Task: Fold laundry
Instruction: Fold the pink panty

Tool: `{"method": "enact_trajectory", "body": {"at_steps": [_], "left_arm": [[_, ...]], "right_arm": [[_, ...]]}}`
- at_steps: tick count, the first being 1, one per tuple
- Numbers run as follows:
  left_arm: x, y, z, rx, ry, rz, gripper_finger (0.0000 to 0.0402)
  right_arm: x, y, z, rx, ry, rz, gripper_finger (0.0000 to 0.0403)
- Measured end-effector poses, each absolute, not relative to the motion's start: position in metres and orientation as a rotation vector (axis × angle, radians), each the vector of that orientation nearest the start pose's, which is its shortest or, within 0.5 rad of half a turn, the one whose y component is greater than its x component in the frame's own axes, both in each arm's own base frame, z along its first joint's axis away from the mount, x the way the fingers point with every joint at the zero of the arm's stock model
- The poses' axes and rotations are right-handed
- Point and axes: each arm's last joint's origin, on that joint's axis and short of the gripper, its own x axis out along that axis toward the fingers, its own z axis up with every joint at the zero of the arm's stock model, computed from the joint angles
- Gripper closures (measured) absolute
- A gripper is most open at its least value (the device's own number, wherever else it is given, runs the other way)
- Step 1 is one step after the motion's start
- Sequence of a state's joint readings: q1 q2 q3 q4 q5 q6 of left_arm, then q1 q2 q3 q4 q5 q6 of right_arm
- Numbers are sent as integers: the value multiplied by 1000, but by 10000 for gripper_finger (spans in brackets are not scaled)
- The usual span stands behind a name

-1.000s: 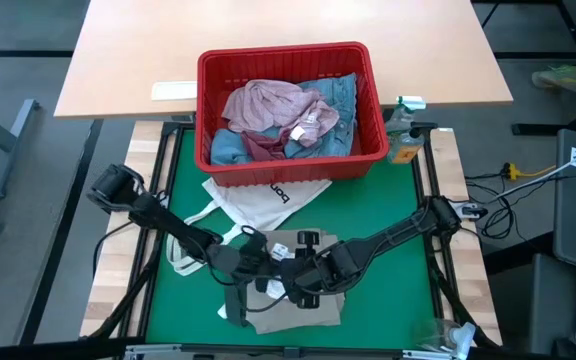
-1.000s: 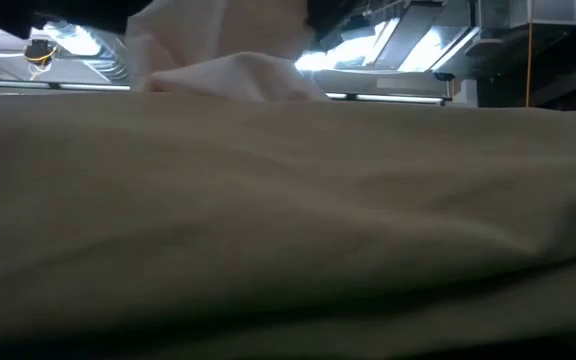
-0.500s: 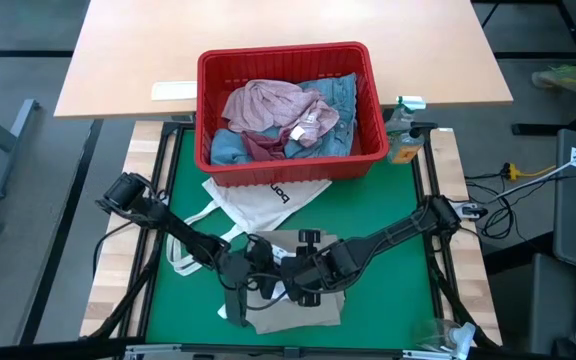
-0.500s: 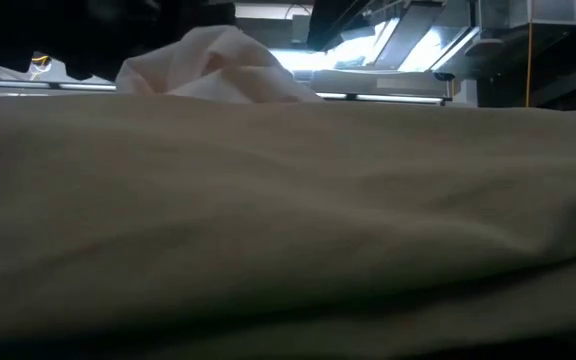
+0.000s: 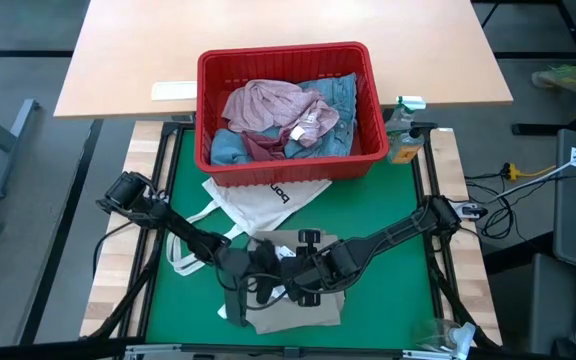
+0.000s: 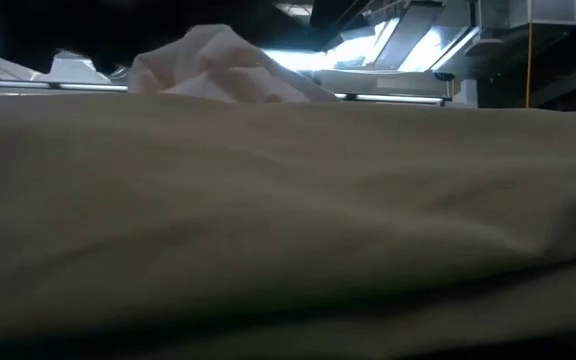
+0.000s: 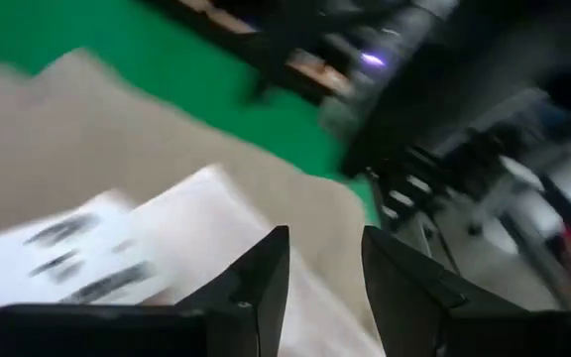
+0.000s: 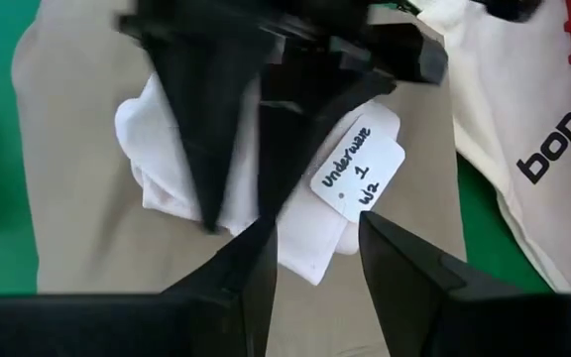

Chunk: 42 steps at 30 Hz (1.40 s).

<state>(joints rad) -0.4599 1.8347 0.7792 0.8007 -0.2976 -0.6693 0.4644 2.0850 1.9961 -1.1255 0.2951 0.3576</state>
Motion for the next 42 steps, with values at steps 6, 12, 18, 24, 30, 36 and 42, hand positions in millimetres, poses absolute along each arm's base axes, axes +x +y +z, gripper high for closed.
{"method": "enact_trajectory", "body": {"at_steps": [6,12,18,24,30,36,42], "left_arm": [[320,-152,165,-465,235,-197,297],[313,-149,183,-342,231,-219,319],[302,-153,187,-284,331,-228,337],[286,-168,170,-238,500,-195,343],[275,-178,157,-149,555,-106,339],[277,-180,141,-113,587,-77,339],[278,-180,139,-114,585,-77,342]], "right_arm": [[390,186,282,-132,1128,-55,260],[390,187,282,-114,1141,-28,260],[394,189,268,-107,1109,-29,260],[397,191,244,-97,1086,-30,260],[396,189,211,-91,1084,-27,260],[391,187,194,-96,1109,-34,260],[393,188,203,-106,1106,-25,260]]}}
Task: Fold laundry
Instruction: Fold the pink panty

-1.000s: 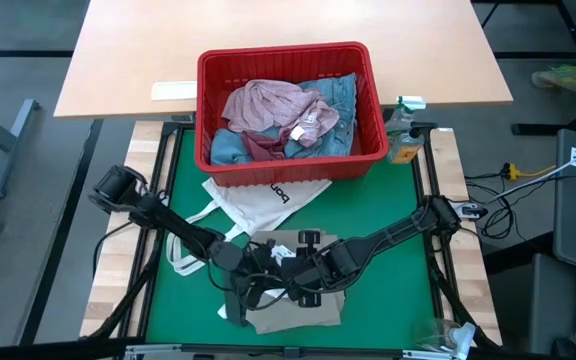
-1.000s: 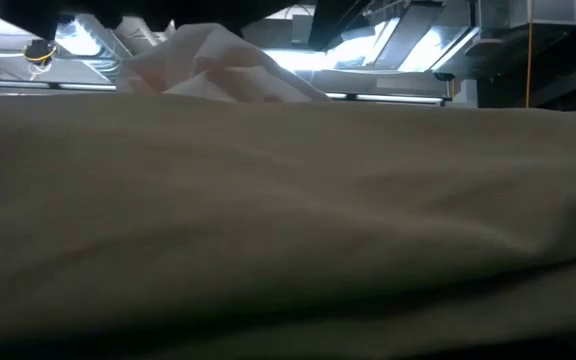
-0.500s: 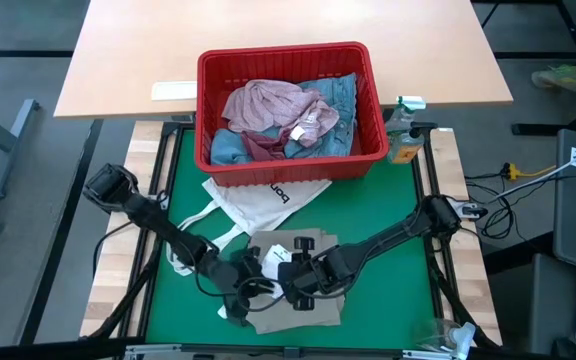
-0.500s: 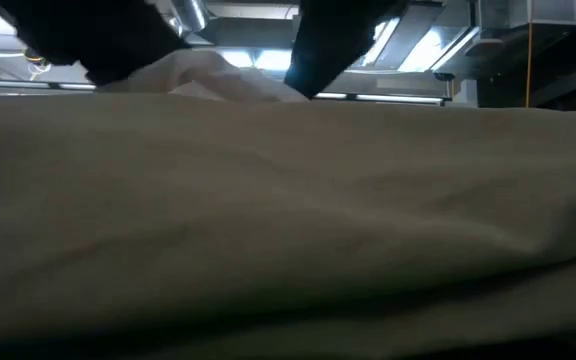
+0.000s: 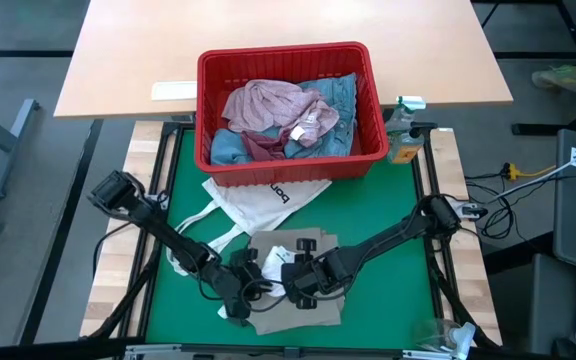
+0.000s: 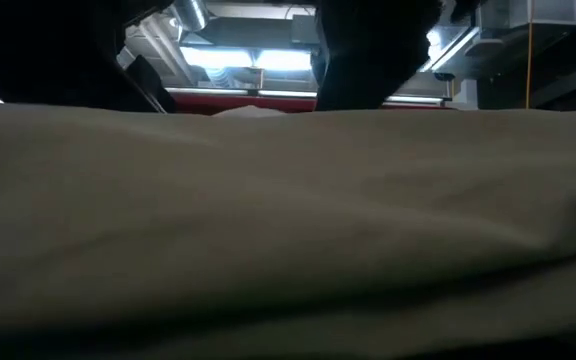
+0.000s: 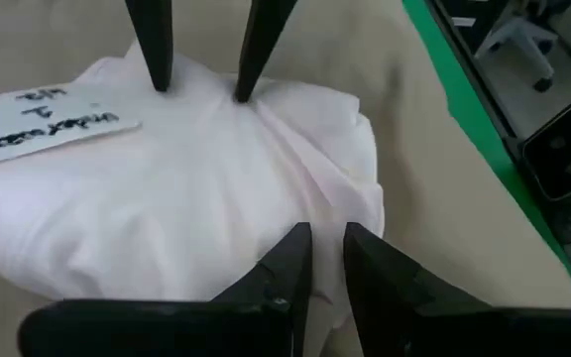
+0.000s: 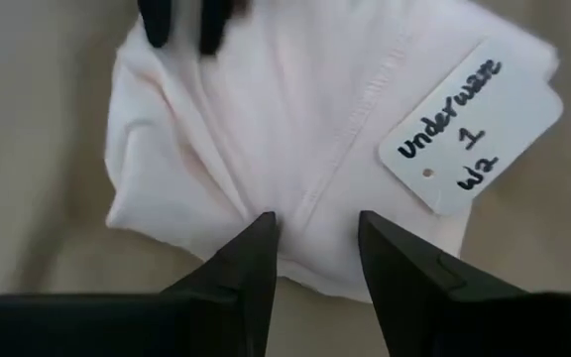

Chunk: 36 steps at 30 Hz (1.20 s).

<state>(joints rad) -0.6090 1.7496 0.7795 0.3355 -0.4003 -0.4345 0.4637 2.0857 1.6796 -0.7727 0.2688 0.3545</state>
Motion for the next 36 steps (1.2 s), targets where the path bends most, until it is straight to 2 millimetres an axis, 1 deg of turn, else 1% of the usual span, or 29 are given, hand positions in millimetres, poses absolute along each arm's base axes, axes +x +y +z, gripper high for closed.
{"method": "enact_trajectory", "body": {"at_steps": [8,12,15,17,19,25,27,31,36], "left_arm": [[276,-186,168,-171,505,-137,347],[276,-189,174,-180,488,-150,346],[275,-189,172,-169,505,-149,346],[274,-189,170,-157,524,-145,345],[272,-189,169,-149,538,-143,345],[268,-186,161,-101,626,-117,345],[267,-185,160,-94,637,-114,345],[267,-185,160,-95,635,-115,345],[268,-185,160,-96,633,-114,345]], "right_arm": [[403,194,243,-66,1013,0,260],[408,196,250,-21,955,3,260],[415,201,246,40,898,43,260],[421,206,237,72,886,92,260],[425,209,226,87,905,128,260],[431,213,192,69,983,128,260],[432,213,186,62,1001,127,260],[432,213,186,21,995,148,260],[430,211,199,10,964,141,260]]}}
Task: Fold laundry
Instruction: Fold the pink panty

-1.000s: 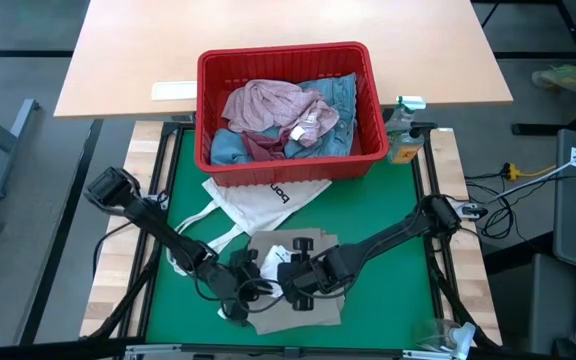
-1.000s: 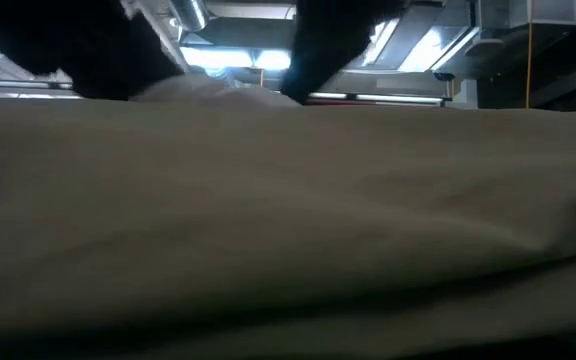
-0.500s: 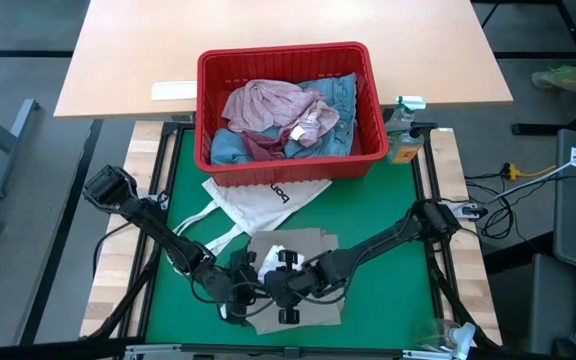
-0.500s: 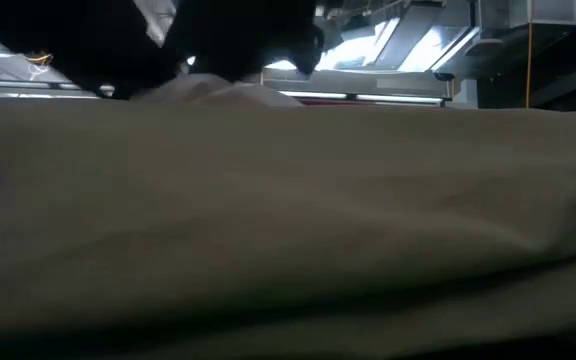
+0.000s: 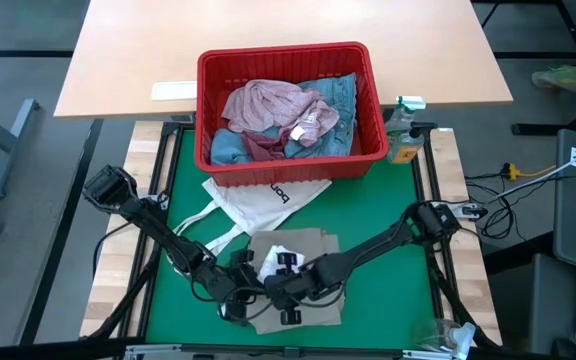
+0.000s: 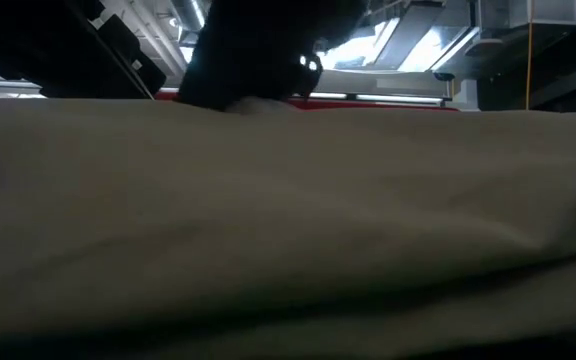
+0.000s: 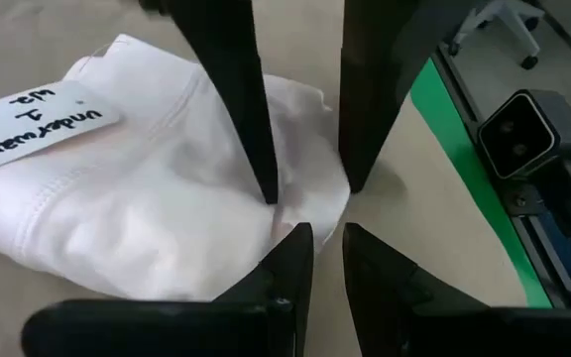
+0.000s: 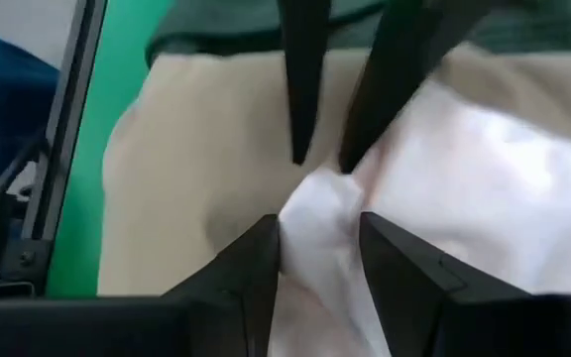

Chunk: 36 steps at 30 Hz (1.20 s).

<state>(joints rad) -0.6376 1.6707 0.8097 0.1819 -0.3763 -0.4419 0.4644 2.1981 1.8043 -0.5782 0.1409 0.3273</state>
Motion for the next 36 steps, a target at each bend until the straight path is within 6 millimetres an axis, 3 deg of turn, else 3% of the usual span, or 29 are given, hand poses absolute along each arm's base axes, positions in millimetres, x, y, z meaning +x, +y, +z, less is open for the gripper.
{"method": "enact_trajectory", "body": {"at_steps": [7,20,24,30,36], "left_arm": [[268,-185,160,-100,627,-115,345],[268,-185,161,-103,622,-117,345],[268,-185,161,-102,622,-117,345],[268,-185,161,-103,622,-116,345],[268,-185,161,-102,622,-117,345]], "right_arm": [[428,210,221,-23,966,160,260],[416,196,342,-257,847,24,260],[409,189,367,-327,746,-10,260],[409,158,392,-312,682,-86,260],[419,112,398,-291,690,-183,260]]}}
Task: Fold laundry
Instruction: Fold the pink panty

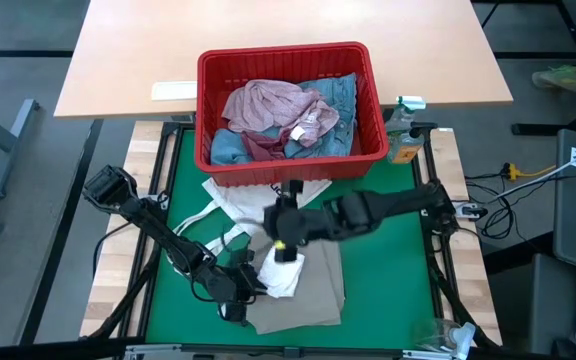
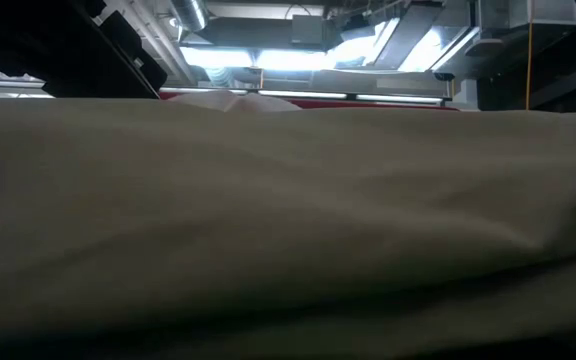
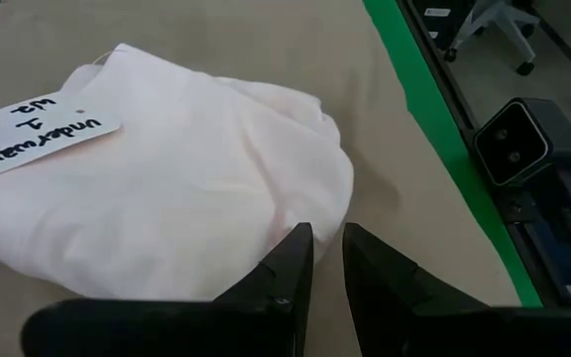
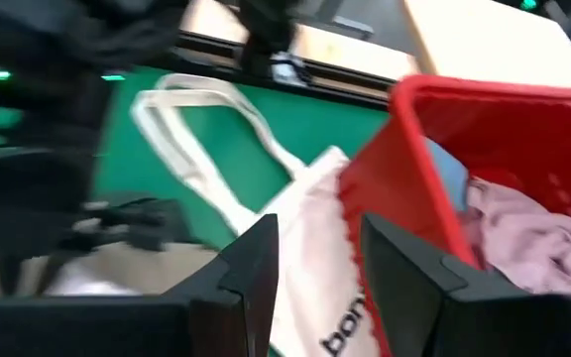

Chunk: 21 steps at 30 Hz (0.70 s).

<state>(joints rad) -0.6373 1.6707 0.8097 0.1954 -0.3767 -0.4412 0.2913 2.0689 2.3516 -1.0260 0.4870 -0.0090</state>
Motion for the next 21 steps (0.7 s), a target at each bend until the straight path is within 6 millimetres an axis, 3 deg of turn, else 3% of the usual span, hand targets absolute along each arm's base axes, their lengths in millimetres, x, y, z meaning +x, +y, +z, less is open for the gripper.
{"method": "enact_trajectory", "body": {"at_steps": [9,21], "left_arm": [[268,-185,161,-102,622,-117,345],[268,-185,161,-103,622,-116,345]], "right_arm": [[433,24,398,-199,725,-330,260],[428,-72,398,-116,747,-534,260]]}}
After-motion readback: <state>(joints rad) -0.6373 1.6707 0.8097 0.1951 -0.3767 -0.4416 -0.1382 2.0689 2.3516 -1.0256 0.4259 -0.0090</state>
